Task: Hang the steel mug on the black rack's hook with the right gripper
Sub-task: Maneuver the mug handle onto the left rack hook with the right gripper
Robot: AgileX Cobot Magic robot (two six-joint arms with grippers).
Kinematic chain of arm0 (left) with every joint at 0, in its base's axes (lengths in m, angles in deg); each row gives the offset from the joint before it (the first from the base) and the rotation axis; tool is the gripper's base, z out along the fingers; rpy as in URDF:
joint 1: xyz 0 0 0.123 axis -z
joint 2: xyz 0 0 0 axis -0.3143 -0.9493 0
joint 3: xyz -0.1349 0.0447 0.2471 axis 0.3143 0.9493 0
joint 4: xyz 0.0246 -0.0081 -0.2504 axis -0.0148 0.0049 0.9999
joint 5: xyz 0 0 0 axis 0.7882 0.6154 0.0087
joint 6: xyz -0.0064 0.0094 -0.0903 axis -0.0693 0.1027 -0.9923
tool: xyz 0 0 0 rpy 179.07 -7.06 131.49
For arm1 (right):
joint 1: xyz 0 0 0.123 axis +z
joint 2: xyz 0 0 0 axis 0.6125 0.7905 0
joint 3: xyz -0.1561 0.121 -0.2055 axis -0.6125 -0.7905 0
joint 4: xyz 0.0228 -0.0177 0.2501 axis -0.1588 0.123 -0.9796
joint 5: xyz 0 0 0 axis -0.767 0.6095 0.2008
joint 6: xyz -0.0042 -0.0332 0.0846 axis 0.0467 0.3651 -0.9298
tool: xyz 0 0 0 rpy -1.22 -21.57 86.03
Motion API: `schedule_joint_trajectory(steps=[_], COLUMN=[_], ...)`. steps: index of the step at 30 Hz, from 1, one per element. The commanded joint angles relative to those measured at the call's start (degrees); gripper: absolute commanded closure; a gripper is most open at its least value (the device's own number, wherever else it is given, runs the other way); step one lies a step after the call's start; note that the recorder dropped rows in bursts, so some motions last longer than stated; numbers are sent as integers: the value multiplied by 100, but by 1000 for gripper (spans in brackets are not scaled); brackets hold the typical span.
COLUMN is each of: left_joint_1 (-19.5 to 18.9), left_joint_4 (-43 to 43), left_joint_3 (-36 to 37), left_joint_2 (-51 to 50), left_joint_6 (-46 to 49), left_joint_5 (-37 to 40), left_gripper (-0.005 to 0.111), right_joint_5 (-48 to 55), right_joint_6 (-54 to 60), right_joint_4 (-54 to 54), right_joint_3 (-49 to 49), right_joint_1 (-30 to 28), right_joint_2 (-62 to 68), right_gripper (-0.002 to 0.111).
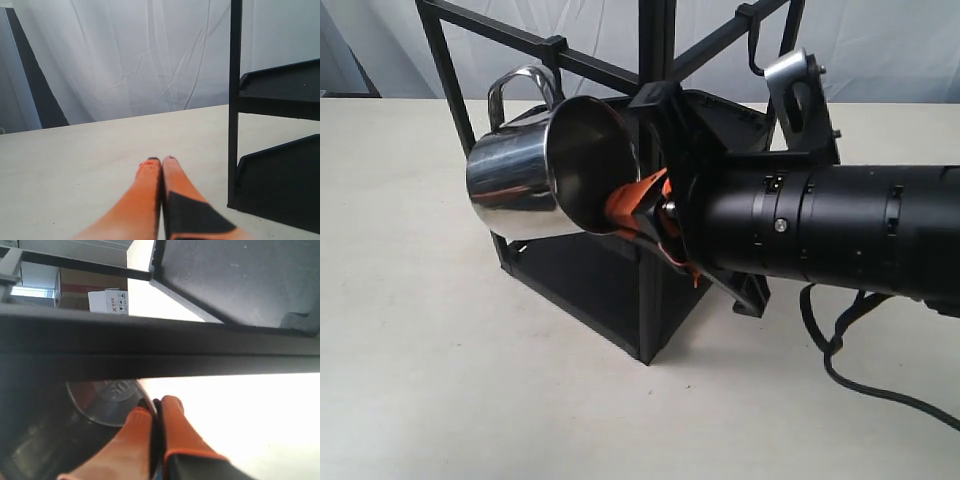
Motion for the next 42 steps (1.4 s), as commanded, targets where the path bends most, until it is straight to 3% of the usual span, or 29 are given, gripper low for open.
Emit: schedule_joint_trajectory(steps=[1, 9, 18, 30, 42], left_joint_1=[27, 27, 27, 27, 27], left_joint_4=[-4, -4, -4, -4, -4], left_joint_3=[2, 2, 2, 2, 2], left_joint_2=[27, 27, 27, 27, 27], left_joint_6=[-14, -14, -14, -14, -14], left_joint_5=[-30, -30, -30, -30, -30], left_gripper=[105, 105, 105, 105, 105], right_joint_5=[225, 97, -17, -565, -291], right_joint_6=[-234, -702, -2025, -1777, -1824], right_joint_4=[-38, -38, -38, -38, -38], right_joint_3=[-2, -316, -299, 172, 52], right_joint_1=[-9, 621, 621, 621, 621], right_joint_2=[-52, 33, 33, 70, 509], right_gripper=[109, 109, 109, 109, 109])
